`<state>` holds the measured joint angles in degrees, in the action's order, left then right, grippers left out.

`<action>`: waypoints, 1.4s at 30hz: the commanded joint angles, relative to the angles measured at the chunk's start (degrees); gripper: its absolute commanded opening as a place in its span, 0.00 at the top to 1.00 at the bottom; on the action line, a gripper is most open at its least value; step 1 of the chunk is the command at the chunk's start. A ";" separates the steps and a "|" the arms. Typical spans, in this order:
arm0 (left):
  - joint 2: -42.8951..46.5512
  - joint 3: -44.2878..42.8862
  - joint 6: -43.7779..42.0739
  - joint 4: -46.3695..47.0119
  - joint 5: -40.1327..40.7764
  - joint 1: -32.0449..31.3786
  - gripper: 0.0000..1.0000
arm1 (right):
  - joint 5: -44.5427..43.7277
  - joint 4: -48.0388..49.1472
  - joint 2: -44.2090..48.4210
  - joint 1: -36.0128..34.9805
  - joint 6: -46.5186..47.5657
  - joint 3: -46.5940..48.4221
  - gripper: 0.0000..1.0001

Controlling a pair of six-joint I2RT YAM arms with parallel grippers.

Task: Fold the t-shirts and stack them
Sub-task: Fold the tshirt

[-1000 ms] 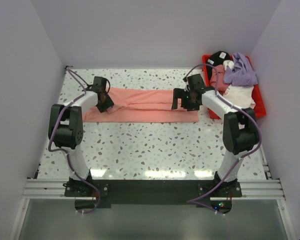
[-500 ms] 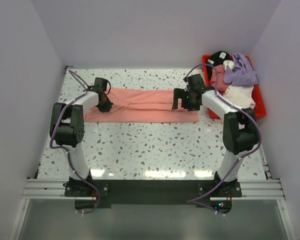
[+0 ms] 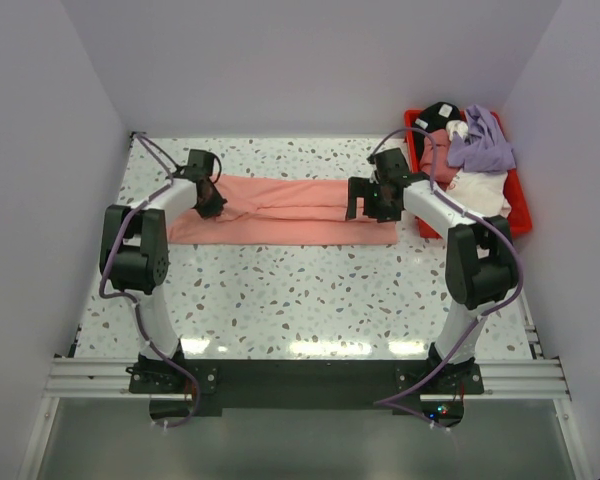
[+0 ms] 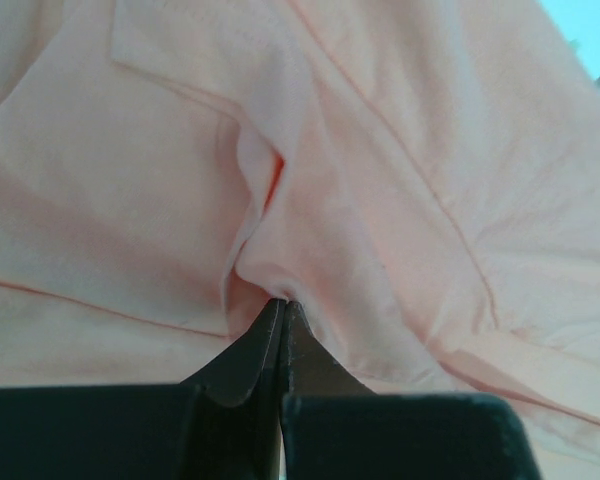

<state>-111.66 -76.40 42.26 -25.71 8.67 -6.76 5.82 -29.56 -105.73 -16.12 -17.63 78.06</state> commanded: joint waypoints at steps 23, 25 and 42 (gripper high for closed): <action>-15.33 -24.14 -6.93 1.37 -2.34 -1.23 1.00 | -3.36 -1.46 -1.14 0.12 2.16 2.71 0.01; -16.92 -27.74 -7.80 -0.30 -2.25 -1.23 0.95 | -3.63 -1.46 -1.14 0.21 2.16 2.71 0.01; 2.92 -7.47 -8.87 5.41 -1.81 -1.41 0.00 | -1.34 -0.32 1.76 0.12 2.07 -0.01 0.01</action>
<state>-114.78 -90.54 32.29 -24.88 6.24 -8.05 4.01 -30.41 -106.80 -16.12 -16.40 78.43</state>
